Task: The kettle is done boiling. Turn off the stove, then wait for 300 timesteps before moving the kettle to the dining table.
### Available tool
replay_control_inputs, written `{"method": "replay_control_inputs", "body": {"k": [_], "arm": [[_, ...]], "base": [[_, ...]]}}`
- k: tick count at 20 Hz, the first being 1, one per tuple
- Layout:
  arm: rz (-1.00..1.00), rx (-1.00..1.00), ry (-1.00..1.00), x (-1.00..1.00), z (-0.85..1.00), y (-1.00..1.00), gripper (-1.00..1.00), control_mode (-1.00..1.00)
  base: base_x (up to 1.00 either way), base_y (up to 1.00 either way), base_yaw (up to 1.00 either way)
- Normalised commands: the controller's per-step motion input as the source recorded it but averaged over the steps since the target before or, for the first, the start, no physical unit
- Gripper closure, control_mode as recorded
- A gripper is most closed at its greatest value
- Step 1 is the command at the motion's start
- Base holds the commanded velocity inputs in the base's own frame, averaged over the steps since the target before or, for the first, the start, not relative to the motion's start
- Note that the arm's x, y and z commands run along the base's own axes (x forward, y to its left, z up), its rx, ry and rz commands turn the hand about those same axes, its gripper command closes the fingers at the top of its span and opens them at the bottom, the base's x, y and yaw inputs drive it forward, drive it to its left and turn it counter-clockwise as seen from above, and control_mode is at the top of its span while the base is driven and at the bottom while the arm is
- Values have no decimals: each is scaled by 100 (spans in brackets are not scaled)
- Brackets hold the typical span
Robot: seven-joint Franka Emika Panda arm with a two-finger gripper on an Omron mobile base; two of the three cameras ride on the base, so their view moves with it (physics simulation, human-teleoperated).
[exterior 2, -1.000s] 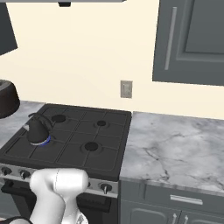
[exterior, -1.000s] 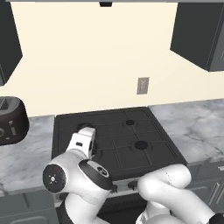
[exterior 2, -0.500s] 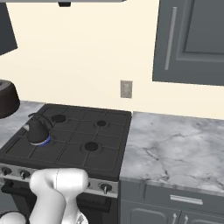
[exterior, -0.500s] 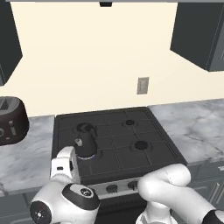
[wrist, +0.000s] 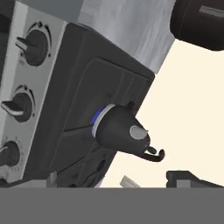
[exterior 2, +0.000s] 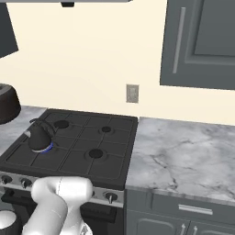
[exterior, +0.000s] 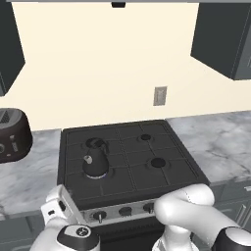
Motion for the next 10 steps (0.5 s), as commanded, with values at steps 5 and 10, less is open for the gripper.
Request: {"method": "replay_control_inputs", "body": {"k": [5, 10], "arm": [[9, -31, 2, -7, -52, 25, -100, -100], [7, -31, 2, -12, -52, 17, -100, -100]], "base": [[0, 0, 0], [0, 0, 0]]}}
